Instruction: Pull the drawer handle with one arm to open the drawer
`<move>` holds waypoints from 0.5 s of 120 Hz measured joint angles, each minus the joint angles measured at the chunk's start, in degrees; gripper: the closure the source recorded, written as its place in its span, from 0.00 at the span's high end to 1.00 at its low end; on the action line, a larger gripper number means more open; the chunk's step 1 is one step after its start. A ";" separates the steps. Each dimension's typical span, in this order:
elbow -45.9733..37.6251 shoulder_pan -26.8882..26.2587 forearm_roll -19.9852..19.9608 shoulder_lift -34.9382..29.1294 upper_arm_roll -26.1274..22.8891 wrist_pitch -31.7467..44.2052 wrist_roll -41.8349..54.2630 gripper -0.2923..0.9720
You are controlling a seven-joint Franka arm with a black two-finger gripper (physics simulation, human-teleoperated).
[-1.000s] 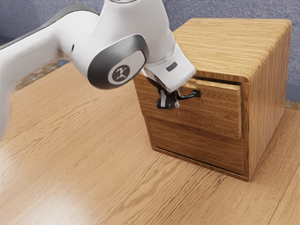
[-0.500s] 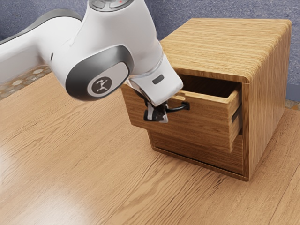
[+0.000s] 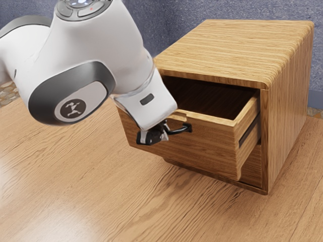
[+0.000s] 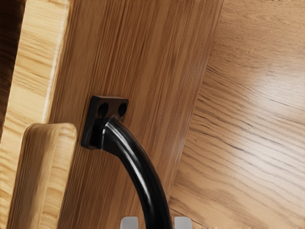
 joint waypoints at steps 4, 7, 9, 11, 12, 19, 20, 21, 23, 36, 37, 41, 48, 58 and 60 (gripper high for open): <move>-0.17 -0.03 -0.14 -0.21 -0.04 -0.16 0.00 0.16; -0.24 -0.02 -0.26 -0.30 -0.05 -0.29 -0.01 0.16; -0.31 -0.02 -0.33 -0.34 -0.06 -0.36 -0.02 0.16; -0.54 -0.04 -0.40 -0.46 -0.05 -0.42 -0.04 0.16; -0.68 -0.05 -0.43 -0.53 -0.05 -0.44 -0.05 0.16; -1.34 -0.09 -0.55 -0.91 0.00 -0.57 -0.11 0.16; -1.46 -0.11 -0.57 -1.02 0.01 -0.59 -0.12 0.16; -1.61 -0.14 -0.60 -1.17 0.02 -0.62 -0.12 0.16; -1.91 -0.22 -0.65 -1.51 0.03 -0.67 -0.13 0.16; -3.77 -0.51 -0.90 -3.64 0.08 -0.95 -0.17 0.17; -3.89 -0.46 -0.91 -3.80 0.08 -0.97 -0.18 0.17; -4.58 -0.44 -1.03 -4.50 0.09 -1.06 -0.19 0.17; -5.78 -0.54 -1.11 -5.76 0.21 -1.15 -0.22 0.17; -6.75 -0.30 -1.27 -6.80 0.30 -1.29 -0.26 0.18; -6.99 -0.31 -1.26 -6.96 0.30 -1.28 -0.27 0.18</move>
